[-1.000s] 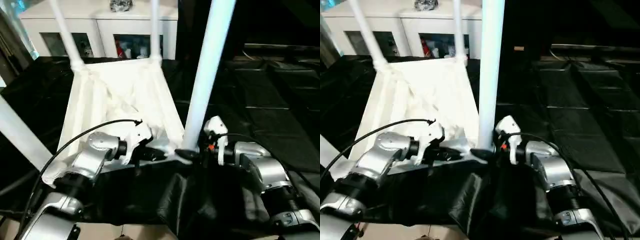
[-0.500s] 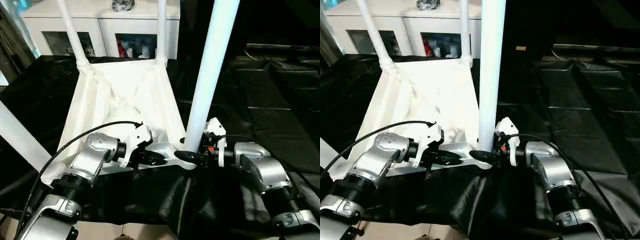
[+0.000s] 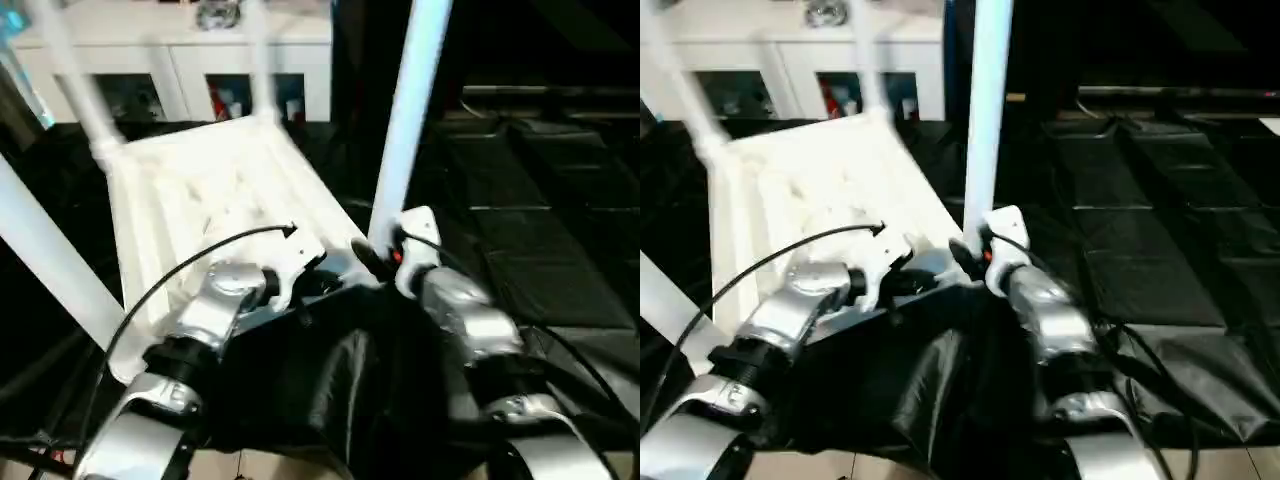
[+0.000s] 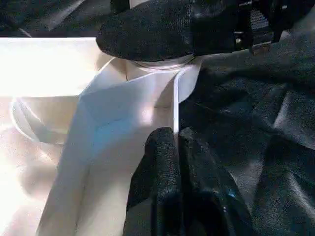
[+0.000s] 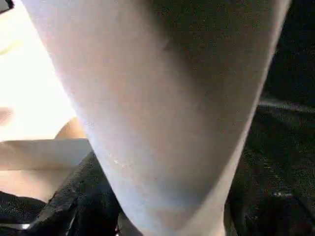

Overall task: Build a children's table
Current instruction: Rotate leg to tighten

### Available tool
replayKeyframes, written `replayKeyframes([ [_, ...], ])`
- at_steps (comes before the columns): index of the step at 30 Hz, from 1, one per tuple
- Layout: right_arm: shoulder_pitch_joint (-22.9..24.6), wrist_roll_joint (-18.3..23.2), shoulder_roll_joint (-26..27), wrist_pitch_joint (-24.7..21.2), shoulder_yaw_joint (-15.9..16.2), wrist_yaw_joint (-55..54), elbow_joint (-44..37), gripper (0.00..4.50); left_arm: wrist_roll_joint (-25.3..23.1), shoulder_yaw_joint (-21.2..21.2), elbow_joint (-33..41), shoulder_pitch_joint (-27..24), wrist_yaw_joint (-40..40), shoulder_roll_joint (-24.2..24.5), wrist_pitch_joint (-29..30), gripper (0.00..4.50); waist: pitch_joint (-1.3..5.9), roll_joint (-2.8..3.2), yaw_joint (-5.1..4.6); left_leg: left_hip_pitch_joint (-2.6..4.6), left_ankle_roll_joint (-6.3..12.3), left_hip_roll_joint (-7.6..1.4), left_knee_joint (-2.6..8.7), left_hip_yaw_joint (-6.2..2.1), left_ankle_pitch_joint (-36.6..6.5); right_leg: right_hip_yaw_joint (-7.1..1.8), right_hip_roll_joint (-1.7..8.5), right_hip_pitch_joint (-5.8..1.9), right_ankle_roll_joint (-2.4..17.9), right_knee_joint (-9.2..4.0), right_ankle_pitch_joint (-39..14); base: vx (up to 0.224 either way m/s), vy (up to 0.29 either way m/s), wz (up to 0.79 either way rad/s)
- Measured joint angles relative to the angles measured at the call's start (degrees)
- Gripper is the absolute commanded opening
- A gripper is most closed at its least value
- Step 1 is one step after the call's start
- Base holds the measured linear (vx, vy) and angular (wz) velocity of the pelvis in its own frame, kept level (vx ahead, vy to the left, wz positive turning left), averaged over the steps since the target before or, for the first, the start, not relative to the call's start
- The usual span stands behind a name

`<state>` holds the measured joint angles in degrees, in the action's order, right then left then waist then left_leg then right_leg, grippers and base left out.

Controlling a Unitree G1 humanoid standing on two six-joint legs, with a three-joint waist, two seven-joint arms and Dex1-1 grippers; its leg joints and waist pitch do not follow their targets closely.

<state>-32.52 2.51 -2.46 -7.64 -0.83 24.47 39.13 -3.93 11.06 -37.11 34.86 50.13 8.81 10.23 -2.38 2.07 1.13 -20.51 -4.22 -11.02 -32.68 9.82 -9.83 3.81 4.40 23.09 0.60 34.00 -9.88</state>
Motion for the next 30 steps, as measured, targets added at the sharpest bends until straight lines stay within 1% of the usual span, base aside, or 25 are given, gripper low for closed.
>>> replayKeyframes([
  [1, 0.01, 0.00, 0.00, 0.16, 0.00, 0.09, 0.05, 2.79, 0.00, -0.02, 0.00, 0.00, 0.12, 0.00, 0.00, 0.00, 0.00, 0.00, 0.01, -0.01, 0.00, 0.00, 0.03, 0.00, 0.00, 0.00, 0.00, 0.00, 0.05, 0.00, 0.03, 0.000, 0.000, 0.00],
  [3, 0.06, 0.12, -0.37, 0.07, -0.05, 1.73, -0.05, 3.11, 0.00, -0.01, 0.00, -0.03, 0.67, 0.04, 0.00, 0.00, 0.00, 0.01, 0.09, -0.03, 0.00, 0.00, 0.09, 0.00, 0.00, 0.02, 0.00, 0.00, 0.19, 0.03, 0.11, 0.000, 0.000, 0.00],
  [5, 0.37, 0.64, -0.64, -0.53, -0.10, 3.76, -0.69, 3.20, 0.00, -0.04, 0.01, -0.10, 1.25, 0.19, 0.00, 0.00, 0.00, 0.01, 0.16, -0.02, 0.00, -0.01, 0.16, 0.00, 0.00, 0.04, -0.01, 0.00, 0.17, 0.03, 0.10, 0.000, 0.000, 0.00],
  [6, 0.56, 1.16, -0.75, -0.63, -0.12, 4.61, -0.87, 3.33, 0.01, -0.11, 0.03, -0.13, 1.72, 0.38, 0.00, 0.00, 0.01, 0.02, 0.17, -0.01, 0.00, -0.02, 0.17, 0.00, 0.01, 0.04, -0.01, -0.01, 0.13, 0.04, 0.08, 0.000, 0.000, 0.00],
  [7, 0.70, 1.62, -0.99, -0.71, -0.12, 5.48, -1.02, 3.33, 0.03, -0.13, 0.18, -0.22, 2.12, 0.55, 0.00, 0.00, 0.01, 0.02, 0.17, -0.01, 0.00, -0.02, 0.18, 0.00, 0.00, 0.04, -0.02, 0.00, 0.12, 0.03, 0.07, 0.000, 0.000, 0.00],
  [8, 0.85, 1.88, -1.30, -0.78, -0.12, 6.86, -1.20, 3.56, 0.10, -0.13, 0.48, -0.43, 2.60, 0.80, 0.00, 0.00, 0.01, 0.01, 0.15, -0.01, 0.00, -0.02, 0.18, 0.01, 0.00, 0.04, -0.02, 0.00, 0.15, 0.03, 0.09, 0.000, 0.000, 0.00],
  [10, 1.06, 2.20, -1.89, -0.91, -0.02, 9.68, -1.53, 3.65, 0.35, -0.09, 0.92, -0.64, 4.00, 1.42, 0.00, 0.00, 0.00, 0.01, 0.16, -0.03, 0.00, -0.02, 0.19, 0.01, 0.00, 0.04, -0.01, 0.01, 0.21, 0.02, 0.12, 0.000, 0.000, 0.00],
  [13, 1.74, 2.72, -3.39, -1.86, 0.76, 15.37, -2.77, 3.99, 1.15, 0.01, 2.33, -1.42, 7.53, 2.66, 0.00, 0.00, -0.02, 0.03, 0.67, -0.01, 0.00, -0.02, 0.20, 0.01, 0.00, 0.04, -0.01, 0.05, 0.24, 0.00, 0.13, 0.000, 0.000, 0.00],
  [18, 3.15, 4.59, -6.40, -3.57, 2.69, 23.31, -5.46, 3.99, 2.43, 0.51, 3.33, -2.09, 11.87, 4.50, 0.00, 0.00, -0.05, 0.03, 1.03, -0.01, 0.01, -0.02, 0.17, 0.01, -0.01, 0.05, -0.01, 0.08, 0.27, -0.03, 0.15, 0.000, 0.000, 0.00],
  [22, 3.98, 4.88, -8.41, -4.81, 3.94, 28.64, -7.28, 3.99, 3.18, 1.03, 4.99, -3.06, 14.80, 5.94, 0.04, 0.00, -0.08, 0.03, 1.40, -0.03, 0.01, -0.04, 0.16, 0.01, 0.00, 0.07, -0.01, 0.10, 0.27, -0.02, 0.15, 0.000, 0.000, 0.00],
  [27, 5.63, 5.96, -11.39, -6.01, 6.23, 34.79, -10.00, 3.99, 4.31, 2.01, 7.61, -4.39, 18.85, 7.78, 1.30, 0.00, -0.12, 0.00, 2.14, -0.06, 0.01, -0.05, 0.16, 0.01, -0.01, 0.07, -0.01, 0.12, 0.27, -0.04, 0.15, 0.000, 0.000, 0.00],
  [30, 5.64, 6.54, -11.81, -7.04, 6.66, 36.24, -10.59, 3.67, 4.52, 2.31, 8.80, -4.86, 20.06, 8.41, 2.26, 0.00, -0.12, 0.00, 2.28, -0.07, 0.01, -0.05, 0.15, 0.01, 0.00, 0.07, -0.01, 0.12, 0.26, -0.04, 0.14, 0.000, 0.000, 0.00],
])
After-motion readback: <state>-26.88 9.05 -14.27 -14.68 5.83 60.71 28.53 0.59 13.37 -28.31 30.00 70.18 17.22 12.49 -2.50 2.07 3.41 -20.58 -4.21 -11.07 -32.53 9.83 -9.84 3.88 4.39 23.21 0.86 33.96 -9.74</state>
